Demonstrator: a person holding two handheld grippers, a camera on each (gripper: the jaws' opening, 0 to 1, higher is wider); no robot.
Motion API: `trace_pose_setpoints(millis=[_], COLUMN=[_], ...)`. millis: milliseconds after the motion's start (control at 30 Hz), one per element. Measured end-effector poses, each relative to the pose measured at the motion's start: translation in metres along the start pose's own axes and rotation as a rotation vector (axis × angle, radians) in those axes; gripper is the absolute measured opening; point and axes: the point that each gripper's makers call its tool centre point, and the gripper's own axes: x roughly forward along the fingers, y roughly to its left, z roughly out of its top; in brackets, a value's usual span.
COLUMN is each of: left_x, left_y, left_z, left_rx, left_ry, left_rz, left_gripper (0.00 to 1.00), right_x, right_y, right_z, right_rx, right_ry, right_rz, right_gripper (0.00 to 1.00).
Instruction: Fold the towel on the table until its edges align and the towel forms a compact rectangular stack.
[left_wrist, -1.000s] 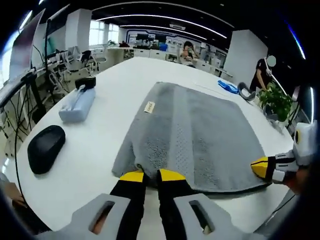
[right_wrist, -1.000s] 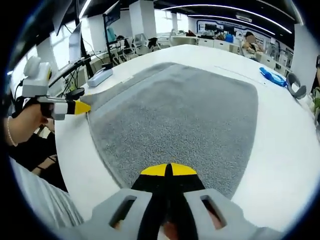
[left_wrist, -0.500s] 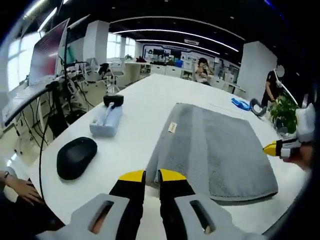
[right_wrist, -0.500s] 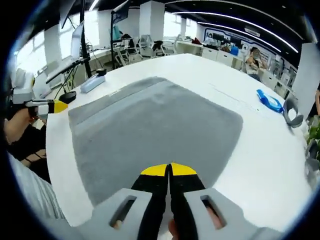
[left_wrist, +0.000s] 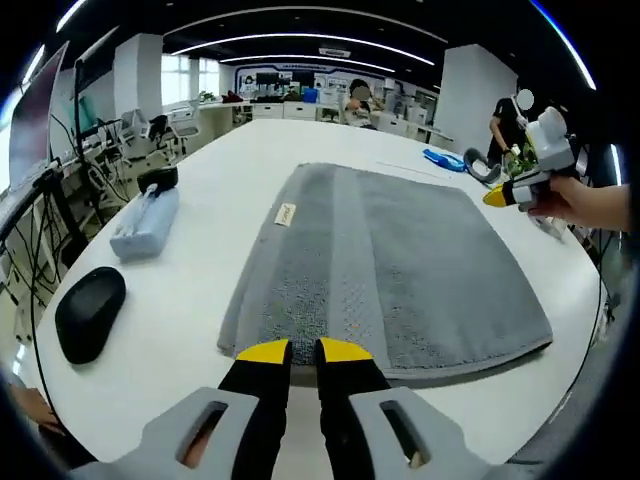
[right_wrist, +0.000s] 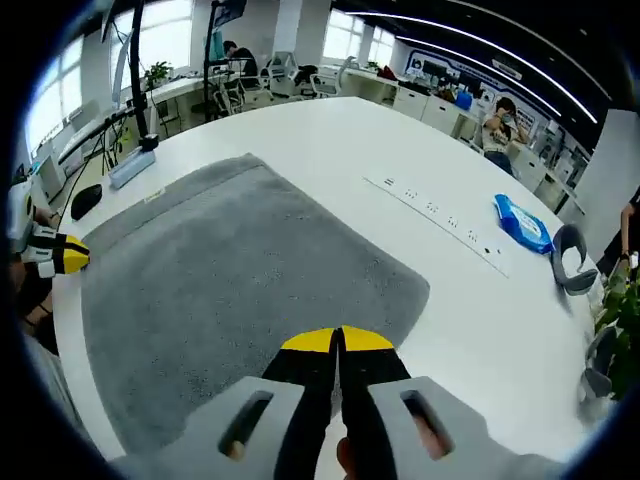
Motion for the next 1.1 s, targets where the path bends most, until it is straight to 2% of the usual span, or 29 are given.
trace_pose_setpoints(millis=[167,267,333,367,433,467,567,667,767,900,1100], left_x=[0.002,0.002,0.003,0.006,0.007,0.007,0.010,0.012,0.014,0.017,0.024], left_y=[-0.002,-0.002,-0.002,-0.003,-0.003,-0.003,-0.006,-0.006,-0.007,-0.007,-0.010], left_z=[0.001,0.001,0.001,0.003,0.004,0.004,0.006,0.007,0.009,0.011,0.016], left_rx=[0.065,0.091,0.132,0.166,0.152,0.153,0.187,0.216,0.237,0.243,0.292], left_ry=[-0.001,-0.009,-0.002,0.015,0.026,0.031,0.050,0.059,0.070,0.087,0.123], left_rz=[0.000,-0.007,-0.019,-0.049,-0.066,-0.071,-0.078,-0.083,-0.095,-0.113,-0.124], left_gripper=[0.09,0.08,0.07,0.06,0.05,0.05,0.05,0.05,0.04,0.04,0.04], right_x=[0.019,0.025,0.028,0.025,0.026,0.026,0.025,0.023,0.021,0.016,0.008], right_y=[-0.005,-0.004,0.002,0.004,0.003,0.002,0.000,-0.001,-0.003,-0.002,-0.005], right_z=[-0.013,-0.033,-0.053,-0.044,-0.044,-0.044,-0.045,-0.047,-0.051,-0.058,-0.068], right_rx=[-0.086,-0.127,-0.191,-0.272,-0.304,-0.273,-0.110,-0.040,-0.029,-0.069,-0.003], right_ry=[0.101,0.177,0.256,0.188,0.169,0.163,0.171,0.180,0.189,0.215,0.228], right_rz=[0.000,0.012,0.050,0.024,0.027,0.030,0.048,0.074,0.078,0.064,0.033], right_gripper=[0.00,0.00,0.00,0.00,0.00,0.00,0.00,0.00,0.00,0.00,0.00])
